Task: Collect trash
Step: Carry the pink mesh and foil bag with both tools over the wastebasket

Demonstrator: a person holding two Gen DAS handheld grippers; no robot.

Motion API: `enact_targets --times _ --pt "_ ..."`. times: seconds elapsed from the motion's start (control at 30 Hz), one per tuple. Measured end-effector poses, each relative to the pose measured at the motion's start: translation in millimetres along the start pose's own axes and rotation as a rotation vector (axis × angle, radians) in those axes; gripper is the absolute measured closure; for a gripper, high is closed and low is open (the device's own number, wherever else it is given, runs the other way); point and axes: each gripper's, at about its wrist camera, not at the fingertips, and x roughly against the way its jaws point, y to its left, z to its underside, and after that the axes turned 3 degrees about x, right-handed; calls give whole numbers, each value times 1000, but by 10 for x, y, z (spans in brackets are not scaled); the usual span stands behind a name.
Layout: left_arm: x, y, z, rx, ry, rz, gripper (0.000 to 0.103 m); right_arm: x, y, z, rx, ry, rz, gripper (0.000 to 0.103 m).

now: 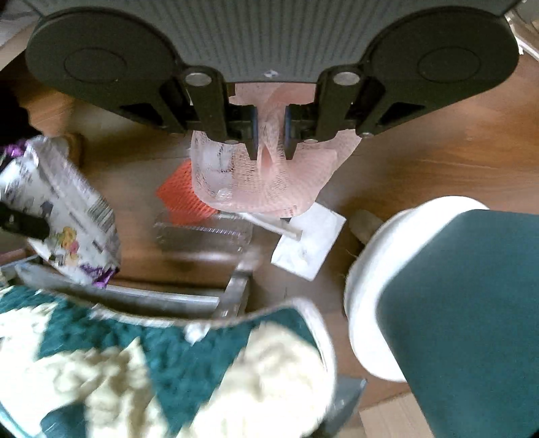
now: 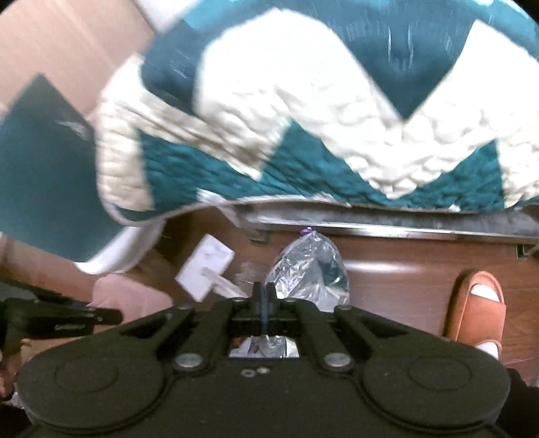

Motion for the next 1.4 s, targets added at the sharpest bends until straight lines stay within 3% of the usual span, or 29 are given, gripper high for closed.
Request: enact_targets --times 0.23,0.5,0.77,1.1,1.4 --pt "986 -23 258 46 -243 10 90 879 337 12 140 -113 -67 103" --pt "1997 116 519 115 -461 34 90 1753 813 -111 291 -271 -108 103" --pt "2886 375 557 170 -657 1 90 2270 1494 -351 476 -409 -136 103" --pt "3509 904 486 230 -791 -70 90 2330 2383 -862 607 -499 -190 103" --pt "3390 1435 142 295 -770 -129 89 1781 3060 -1279 650 -474 -242 103"
